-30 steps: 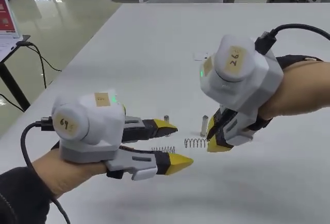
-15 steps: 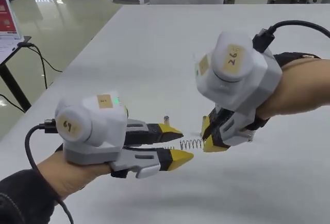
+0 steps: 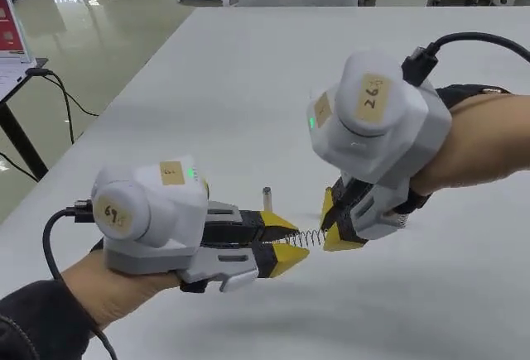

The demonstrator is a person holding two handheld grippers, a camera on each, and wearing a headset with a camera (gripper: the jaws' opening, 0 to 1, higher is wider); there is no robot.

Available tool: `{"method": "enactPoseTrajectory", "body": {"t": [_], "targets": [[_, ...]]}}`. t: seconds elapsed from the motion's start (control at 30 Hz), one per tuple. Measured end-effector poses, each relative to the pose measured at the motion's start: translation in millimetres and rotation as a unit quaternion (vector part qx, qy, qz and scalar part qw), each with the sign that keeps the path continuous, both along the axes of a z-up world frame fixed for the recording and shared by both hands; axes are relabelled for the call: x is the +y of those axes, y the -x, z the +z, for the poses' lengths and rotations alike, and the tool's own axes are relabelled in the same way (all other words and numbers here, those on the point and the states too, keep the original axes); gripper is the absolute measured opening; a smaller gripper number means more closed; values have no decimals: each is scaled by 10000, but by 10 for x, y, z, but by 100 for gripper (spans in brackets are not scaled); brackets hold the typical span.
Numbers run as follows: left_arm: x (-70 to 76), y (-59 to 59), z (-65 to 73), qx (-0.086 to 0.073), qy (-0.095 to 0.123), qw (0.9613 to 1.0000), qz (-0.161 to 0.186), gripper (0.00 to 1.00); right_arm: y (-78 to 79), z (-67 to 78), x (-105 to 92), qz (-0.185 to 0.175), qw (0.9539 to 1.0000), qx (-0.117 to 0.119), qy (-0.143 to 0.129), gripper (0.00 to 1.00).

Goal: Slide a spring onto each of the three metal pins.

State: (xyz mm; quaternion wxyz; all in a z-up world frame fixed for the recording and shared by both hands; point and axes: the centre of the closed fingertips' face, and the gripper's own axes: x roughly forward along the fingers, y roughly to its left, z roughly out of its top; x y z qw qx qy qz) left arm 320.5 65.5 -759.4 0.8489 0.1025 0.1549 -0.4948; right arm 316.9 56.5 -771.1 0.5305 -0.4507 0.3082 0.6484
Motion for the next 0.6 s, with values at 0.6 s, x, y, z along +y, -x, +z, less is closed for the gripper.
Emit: {"method": "enactPoseTrajectory", "body": {"t": [0.6], "targets": [[-12, 29, -33, -50, -125, 9999, -59, 3, 51, 246, 52, 21, 9995, 30, -320, 7]]}}
